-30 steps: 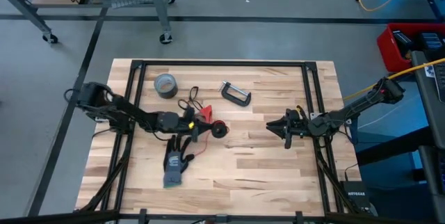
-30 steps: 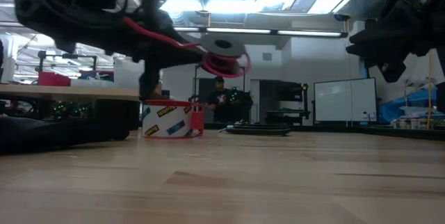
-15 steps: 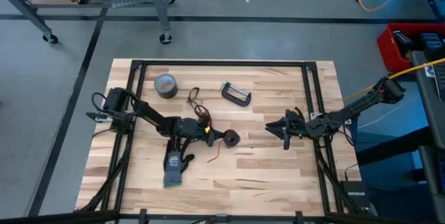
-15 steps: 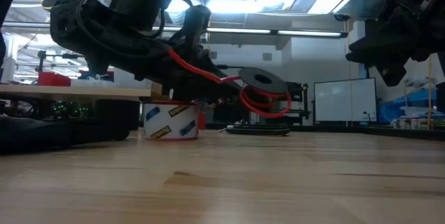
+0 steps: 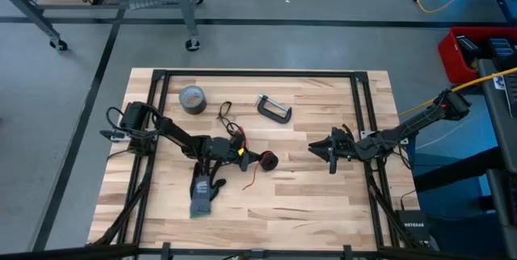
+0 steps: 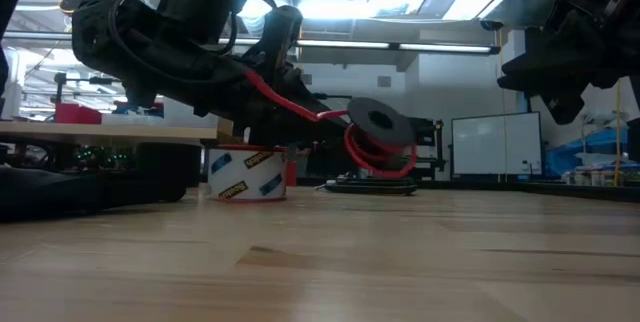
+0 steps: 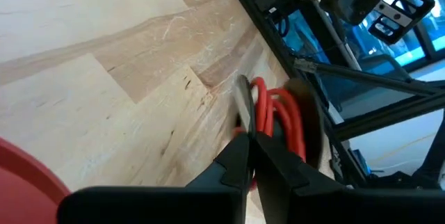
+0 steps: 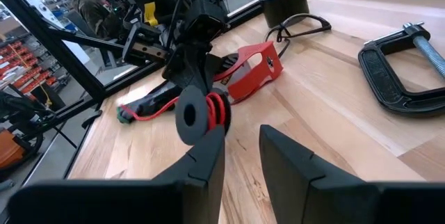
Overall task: Coil cords
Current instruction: Coil the red wire onto the spool, then return to Home Position
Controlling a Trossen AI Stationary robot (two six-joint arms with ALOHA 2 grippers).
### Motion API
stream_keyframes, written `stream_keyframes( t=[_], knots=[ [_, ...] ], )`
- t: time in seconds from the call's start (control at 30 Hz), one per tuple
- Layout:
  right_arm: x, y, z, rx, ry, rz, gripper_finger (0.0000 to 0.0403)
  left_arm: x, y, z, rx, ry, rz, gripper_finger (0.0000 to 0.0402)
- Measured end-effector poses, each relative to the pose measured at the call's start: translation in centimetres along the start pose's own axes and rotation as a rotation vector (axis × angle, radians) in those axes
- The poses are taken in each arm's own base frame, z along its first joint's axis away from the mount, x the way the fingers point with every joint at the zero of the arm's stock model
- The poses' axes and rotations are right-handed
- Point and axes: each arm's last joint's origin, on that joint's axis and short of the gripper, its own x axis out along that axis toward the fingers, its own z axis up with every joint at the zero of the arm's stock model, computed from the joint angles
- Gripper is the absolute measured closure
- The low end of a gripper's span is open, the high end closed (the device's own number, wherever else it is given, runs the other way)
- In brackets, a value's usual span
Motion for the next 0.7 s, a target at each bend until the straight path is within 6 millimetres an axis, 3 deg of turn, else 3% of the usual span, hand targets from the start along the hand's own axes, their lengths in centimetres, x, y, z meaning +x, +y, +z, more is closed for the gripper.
stream_keyframes(
  t=[0.37,0.7],
  knots=[
    [0.0,0.0,0.0,0.0,0.0,0.0,0.0308,0.0,0.0,0.1,0.033,-0.006,-0.001,0.0336],
    [0.0,0.1,-0.1,0.0,0.018,0.026,0.0308,0.0,1.0,1.8,0.016,-0.046,0.039,0.0376]
  ],
)
